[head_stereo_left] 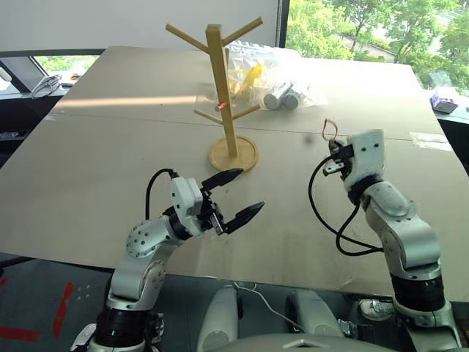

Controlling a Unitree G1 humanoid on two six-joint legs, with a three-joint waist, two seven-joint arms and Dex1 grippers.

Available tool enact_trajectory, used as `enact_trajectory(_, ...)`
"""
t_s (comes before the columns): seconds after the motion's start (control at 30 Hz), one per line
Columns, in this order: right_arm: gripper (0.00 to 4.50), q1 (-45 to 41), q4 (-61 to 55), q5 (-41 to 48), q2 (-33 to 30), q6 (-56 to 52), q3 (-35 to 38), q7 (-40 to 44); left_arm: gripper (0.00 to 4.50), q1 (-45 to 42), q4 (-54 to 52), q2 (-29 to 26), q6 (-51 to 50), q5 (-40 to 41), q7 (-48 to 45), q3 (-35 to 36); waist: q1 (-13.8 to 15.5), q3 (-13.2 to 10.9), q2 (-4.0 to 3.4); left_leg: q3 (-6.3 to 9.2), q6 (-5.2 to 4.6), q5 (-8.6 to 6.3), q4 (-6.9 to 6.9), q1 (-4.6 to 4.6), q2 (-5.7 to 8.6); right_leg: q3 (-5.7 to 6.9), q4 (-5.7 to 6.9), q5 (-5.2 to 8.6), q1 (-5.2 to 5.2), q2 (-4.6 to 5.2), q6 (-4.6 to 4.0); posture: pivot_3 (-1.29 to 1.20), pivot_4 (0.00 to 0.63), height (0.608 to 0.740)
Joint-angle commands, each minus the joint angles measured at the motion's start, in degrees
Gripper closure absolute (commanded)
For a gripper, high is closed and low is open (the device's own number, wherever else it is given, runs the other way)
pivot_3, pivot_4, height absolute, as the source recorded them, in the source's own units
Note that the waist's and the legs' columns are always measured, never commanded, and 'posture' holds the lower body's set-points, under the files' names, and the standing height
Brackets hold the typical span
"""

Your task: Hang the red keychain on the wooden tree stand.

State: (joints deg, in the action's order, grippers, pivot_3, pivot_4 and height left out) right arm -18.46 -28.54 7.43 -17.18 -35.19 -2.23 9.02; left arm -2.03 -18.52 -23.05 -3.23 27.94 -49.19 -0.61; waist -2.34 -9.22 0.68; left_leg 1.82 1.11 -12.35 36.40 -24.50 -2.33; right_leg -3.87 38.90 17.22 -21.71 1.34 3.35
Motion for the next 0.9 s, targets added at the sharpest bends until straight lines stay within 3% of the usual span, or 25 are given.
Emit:
enact_trajectory(0.03, 4.47, -2.73, -3.03, -1.1, -1.24, 5.03, -2.17, 3.16, 0.0, 0.94, -0.82, 1.82, 1.25, -1.46, 4.51, 1.6, 0.01, 0.0, 0.0, -0.01, 0.0, 0.0, 0.0, -0.01, 0.0, 0.0, 0.0, 0.0, 0.0, 0.0, 0.0, 0.0, 0.15, 0.74)
enact_trajectory(0.3, 4.47, -9.01, -2.39, -3.25, -3.1, 11.56, -7.9, 9.82, 0.0, 4.35, -4.1, 9.7, 2.22, -5.31, 20.24, 6.03, 0.32, -0.04, 0.0, 0.08, 0.0, 0.0, 0.03, -0.04, 0.0, 0.09, 0.01, -0.01, 0.01, 0.01, 0.0, 0.0, 0.15, 0.74)
enact_trajectory(0.9, 4.47, -13.88, 8.42, -9.39, -1.76, 24.95, -15.91, 18.6, 0.0, 7.12, -3.86, 12.48, 7.23, -9.42, 23.56, 3.14, 0.14, -0.04, 0.01, 0.07, 0.0, 0.0, 0.07, -0.03, 0.06, 0.1, 0.02, -0.01, 0.02, 0.08, 0.0, 0.0, 0.15, 0.74)
